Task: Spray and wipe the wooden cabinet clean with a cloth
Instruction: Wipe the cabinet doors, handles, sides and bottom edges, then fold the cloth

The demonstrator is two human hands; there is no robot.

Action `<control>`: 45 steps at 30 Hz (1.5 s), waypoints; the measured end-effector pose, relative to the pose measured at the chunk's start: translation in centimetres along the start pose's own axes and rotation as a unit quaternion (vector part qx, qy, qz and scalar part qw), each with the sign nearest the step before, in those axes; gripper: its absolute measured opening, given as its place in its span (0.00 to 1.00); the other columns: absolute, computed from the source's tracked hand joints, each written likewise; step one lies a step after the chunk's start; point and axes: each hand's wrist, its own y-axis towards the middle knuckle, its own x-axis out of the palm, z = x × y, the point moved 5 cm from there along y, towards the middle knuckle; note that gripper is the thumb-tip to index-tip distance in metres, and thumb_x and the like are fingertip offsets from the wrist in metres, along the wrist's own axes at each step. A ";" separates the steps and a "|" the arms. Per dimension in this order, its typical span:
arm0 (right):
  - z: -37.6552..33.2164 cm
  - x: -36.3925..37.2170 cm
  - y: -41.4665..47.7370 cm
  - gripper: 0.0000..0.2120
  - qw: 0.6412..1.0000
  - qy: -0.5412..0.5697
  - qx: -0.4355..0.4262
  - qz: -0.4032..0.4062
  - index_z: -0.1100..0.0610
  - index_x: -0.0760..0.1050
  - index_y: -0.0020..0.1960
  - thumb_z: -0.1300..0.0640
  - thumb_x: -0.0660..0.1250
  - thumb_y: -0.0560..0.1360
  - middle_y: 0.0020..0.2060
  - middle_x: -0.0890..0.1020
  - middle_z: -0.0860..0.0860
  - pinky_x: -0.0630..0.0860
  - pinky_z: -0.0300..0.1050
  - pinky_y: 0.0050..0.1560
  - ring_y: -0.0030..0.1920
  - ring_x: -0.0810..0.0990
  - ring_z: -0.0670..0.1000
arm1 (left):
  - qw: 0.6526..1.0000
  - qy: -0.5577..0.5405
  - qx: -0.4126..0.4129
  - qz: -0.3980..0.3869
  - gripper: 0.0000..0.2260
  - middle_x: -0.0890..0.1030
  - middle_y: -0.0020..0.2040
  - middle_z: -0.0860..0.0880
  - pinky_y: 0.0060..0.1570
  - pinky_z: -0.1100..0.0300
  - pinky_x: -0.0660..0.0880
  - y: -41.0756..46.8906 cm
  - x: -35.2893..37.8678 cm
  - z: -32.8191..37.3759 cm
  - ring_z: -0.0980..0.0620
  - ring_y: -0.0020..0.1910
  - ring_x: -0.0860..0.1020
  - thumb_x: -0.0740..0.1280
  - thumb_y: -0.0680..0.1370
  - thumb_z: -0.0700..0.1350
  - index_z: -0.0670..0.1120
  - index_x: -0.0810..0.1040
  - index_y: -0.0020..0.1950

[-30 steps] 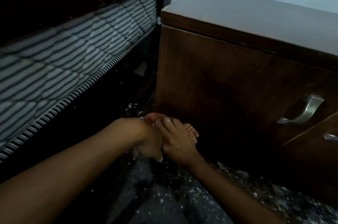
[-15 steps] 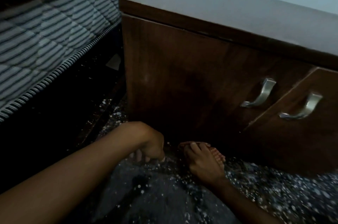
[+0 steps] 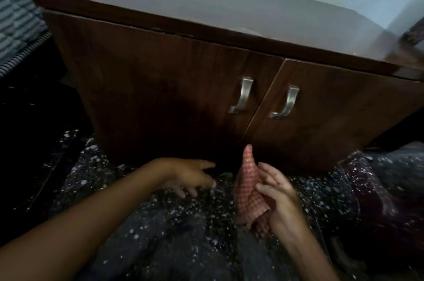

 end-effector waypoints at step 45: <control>-49.7 17.2 -6.7 0.07 0.995 -0.018 -0.093 0.010 0.54 0.72 0.40 0.63 0.69 0.69 0.41 0.81 0.52 0.80 0.50 0.40 0.42 0.80 0.51 | 0.865 -0.231 0.367 0.254 0.21 0.79 0.50 0.57 0.43 0.74 0.74 -29.8 -14.5 37.4 0.67 0.45 0.79 0.76 0.66 0.41 0.52 0.73 0.55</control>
